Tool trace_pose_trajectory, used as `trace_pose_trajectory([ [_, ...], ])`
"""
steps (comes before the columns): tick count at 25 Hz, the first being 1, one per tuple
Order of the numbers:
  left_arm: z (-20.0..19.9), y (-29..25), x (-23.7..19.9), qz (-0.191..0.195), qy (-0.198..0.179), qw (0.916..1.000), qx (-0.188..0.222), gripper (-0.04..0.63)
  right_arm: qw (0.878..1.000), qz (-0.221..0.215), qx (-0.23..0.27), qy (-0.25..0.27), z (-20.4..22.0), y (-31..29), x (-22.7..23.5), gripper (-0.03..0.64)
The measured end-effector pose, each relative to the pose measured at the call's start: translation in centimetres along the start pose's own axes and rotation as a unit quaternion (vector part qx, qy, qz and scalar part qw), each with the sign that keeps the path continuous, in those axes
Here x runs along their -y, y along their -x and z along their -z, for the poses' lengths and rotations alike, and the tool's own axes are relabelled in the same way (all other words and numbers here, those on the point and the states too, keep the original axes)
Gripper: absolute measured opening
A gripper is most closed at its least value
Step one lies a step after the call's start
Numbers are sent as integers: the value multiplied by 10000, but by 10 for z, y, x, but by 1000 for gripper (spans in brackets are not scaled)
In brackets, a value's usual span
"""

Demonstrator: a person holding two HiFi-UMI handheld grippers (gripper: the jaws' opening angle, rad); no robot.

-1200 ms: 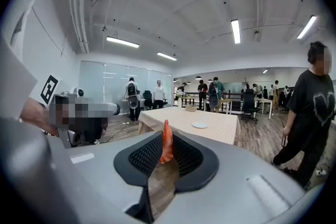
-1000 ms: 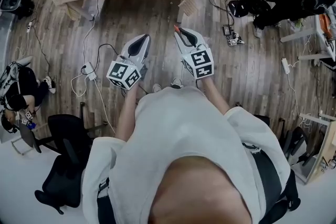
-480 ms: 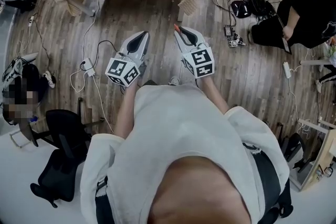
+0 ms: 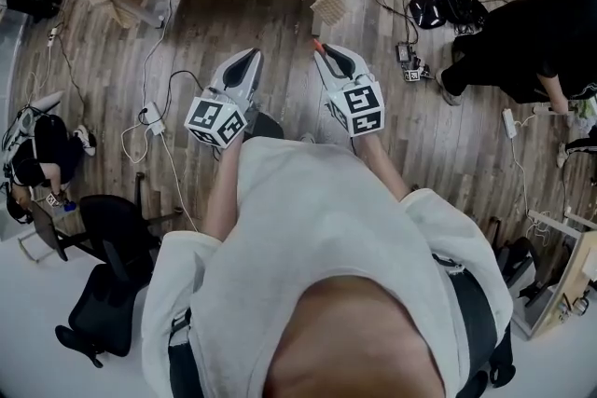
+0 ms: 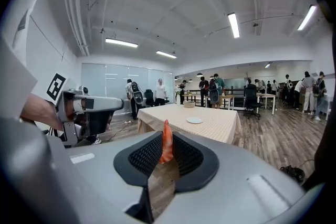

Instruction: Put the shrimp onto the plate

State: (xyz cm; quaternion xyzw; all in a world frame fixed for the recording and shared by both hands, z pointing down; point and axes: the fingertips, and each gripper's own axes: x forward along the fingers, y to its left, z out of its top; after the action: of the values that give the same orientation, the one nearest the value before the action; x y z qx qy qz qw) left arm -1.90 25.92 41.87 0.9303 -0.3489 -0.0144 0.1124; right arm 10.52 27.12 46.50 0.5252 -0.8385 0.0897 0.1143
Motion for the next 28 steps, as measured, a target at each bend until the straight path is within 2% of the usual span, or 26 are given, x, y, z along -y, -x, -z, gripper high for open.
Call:
trace_pose_trajectory([
  [8, 4, -30, -16, 79, 37, 9999, -66, 9, 10000, 86, -40, -24, 1, -18, 26, 60],
  [16, 2, -75, -55, 303, 78, 9995, -97, 9, 9996, 271, -92, -58, -3, -62, 54, 60],
  [23, 6, -131, -119, 518, 286, 9981, -144, 9, 9985, 435, -323, -68, -6, -135, 85, 60],
  [28, -13, -167, -187, 565, 421, 9971, -271, 9, 9976, 460, -506, -115, -32, -205, 100, 60],
])
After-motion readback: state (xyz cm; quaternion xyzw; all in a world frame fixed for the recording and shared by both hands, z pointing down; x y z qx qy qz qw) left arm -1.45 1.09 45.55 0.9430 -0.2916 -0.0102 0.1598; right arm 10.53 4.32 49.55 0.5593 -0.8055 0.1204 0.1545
